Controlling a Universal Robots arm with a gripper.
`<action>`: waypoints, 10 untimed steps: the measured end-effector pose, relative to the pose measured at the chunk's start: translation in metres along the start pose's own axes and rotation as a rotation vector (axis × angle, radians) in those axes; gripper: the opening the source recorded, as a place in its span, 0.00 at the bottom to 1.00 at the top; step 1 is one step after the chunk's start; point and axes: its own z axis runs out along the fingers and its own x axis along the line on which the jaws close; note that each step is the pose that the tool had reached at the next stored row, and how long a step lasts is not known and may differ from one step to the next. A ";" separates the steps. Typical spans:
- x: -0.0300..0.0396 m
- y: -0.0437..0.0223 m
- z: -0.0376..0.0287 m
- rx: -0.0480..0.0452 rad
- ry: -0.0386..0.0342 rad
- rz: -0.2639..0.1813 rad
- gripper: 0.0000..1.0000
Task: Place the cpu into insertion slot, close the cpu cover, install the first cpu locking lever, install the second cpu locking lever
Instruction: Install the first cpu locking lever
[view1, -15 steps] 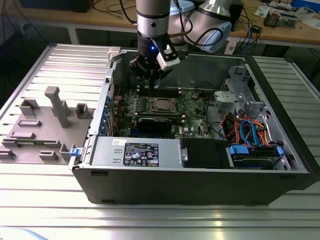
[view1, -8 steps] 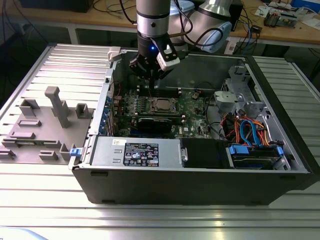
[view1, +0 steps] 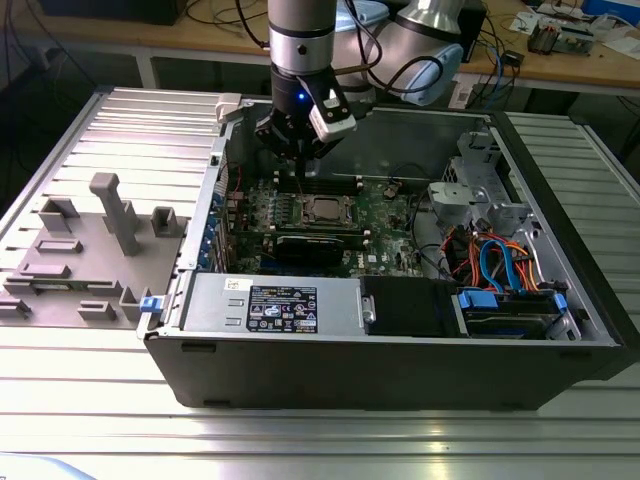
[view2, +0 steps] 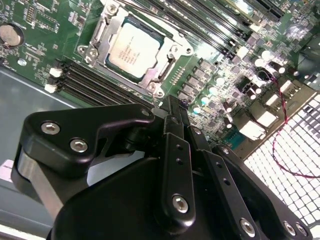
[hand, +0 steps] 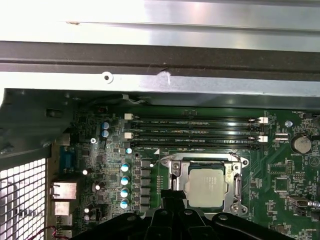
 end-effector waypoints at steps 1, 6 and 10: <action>0.0035 0.0001 0.0004 0.0001 0.0000 0.000 0.11; 0.0154 0.0004 0.0028 0.0000 -0.0001 0.000 0.11; 0.0211 0.0014 0.0061 0.0001 0.0001 -0.003 0.11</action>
